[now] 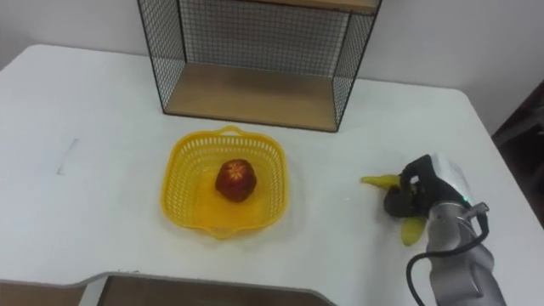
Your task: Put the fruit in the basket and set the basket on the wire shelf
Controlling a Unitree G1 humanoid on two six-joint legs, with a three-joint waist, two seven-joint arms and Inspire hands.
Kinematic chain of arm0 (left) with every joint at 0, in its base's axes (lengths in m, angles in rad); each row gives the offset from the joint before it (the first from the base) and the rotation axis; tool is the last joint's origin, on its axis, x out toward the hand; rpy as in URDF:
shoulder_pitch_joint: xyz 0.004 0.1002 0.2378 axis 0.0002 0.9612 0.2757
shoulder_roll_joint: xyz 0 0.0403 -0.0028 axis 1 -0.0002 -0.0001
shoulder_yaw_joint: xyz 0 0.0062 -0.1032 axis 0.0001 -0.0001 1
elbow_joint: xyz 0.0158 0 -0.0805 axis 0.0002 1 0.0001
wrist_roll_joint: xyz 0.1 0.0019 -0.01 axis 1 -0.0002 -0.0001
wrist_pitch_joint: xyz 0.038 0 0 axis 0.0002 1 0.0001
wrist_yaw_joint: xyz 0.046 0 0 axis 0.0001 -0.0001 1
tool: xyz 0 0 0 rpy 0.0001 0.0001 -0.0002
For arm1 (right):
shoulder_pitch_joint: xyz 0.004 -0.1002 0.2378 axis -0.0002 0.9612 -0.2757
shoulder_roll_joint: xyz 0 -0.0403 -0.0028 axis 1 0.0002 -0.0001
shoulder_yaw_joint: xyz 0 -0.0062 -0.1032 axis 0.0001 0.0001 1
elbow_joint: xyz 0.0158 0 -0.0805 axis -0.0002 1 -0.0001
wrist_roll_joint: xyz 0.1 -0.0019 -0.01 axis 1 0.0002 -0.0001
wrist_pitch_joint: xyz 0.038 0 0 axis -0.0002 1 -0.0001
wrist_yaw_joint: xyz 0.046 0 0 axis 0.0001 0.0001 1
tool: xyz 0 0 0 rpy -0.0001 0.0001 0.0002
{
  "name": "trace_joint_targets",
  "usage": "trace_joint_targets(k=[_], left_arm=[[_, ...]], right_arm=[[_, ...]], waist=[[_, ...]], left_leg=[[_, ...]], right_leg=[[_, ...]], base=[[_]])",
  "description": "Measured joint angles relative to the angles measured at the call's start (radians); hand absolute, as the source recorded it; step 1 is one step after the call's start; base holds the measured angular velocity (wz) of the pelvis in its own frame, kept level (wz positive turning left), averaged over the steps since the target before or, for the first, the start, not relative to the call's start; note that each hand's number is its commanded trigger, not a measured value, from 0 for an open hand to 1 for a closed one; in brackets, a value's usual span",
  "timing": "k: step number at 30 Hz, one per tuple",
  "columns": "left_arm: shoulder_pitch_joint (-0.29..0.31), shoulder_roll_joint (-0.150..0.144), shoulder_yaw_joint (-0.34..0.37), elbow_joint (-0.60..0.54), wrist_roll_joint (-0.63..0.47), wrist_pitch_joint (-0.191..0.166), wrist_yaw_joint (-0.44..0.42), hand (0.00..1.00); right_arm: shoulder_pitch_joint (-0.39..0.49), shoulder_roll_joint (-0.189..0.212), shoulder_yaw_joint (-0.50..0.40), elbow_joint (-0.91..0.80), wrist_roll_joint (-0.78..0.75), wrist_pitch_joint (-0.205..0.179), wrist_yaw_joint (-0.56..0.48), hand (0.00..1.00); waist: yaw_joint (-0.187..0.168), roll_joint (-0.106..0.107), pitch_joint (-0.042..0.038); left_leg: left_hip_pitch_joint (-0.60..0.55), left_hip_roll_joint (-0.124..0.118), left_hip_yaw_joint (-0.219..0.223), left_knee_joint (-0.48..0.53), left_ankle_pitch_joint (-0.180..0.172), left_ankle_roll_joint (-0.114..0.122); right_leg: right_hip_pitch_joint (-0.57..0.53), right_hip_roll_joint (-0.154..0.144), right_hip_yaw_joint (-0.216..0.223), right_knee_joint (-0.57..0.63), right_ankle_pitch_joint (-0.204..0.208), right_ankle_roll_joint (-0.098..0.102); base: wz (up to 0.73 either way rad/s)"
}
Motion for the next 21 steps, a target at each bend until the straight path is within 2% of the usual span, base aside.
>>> trace_joint_targets(k=[4, 6, 10, 15, 21], left_arm=[[-0.002, 0.000, -0.001, 0.002, -0.002, -0.003, 0.006, 0.00], [0.005, 0.000, 0.000, 0.002, -0.010, -0.020, 0.010, 0.00], [0.018, -0.002, 0.001, 0.002, -0.011, -0.040, 0.018, 0.00], [0.023, -0.018, 0.001, 0.003, -0.019, -0.044, 0.032, 0.00], [0.023, -0.018, -0.001, 0.002, -0.020, -0.045, 0.032, 0.00]], right_arm=[[0.014, 0.019, 0.031, -0.177, 0.005, -0.005, 0.011, 1.00], [0.012, 0.019, 0.032, -0.291, 0.038, -0.012, 0.011, 1.00], [0.007, 0.018, 0.029, -0.414, 0.062, -0.062, 0.000, 1.00], [0.005, 0.030, 0.030, -0.586, 0.101, -0.065, 0.001, 1.00], [-0.059, 0.039, 0.050, -0.609, 0.131, -0.065, 0.002, 1.00]], waist=[[-0.011, -0.001, 0.0007], [-0.015, -0.006, 0.0006], [-0.015, -0.014, -0.0002], [-0.014, -0.013, 0.0015], [-0.004, -0.015, 0.0029]], left_leg=[[-0.002, -0.001, 0.017, -0.010, 0.003, 0.001], [0.005, -0.001, 0.019, -0.012, 0.003, 0.001], [0.019, -0.001, 0.018, -0.024, 0.004, 0.001], [0.014, -0.002, 0.016, -0.027, 0.004, 0.001], [0.015, -0.001, 0.018, -0.027, 0.004, 0.000]], right_leg=[[-0.016, -0.001, 0.015, 0.000, 0.000, 0.000], [-0.016, -0.002, 0.015, -0.001, 0.000, 0.000], [-0.009, -0.001, 0.016, -0.002, 0.000, 0.000], [-0.014, -0.001, 0.012, -0.003, 0.000, 0.001], [-0.014, 0.000, 0.015, -0.004, 0.001, 0.001]], base=[[-0.12], [0.00], [0.00], [0.01], [-0.01]])
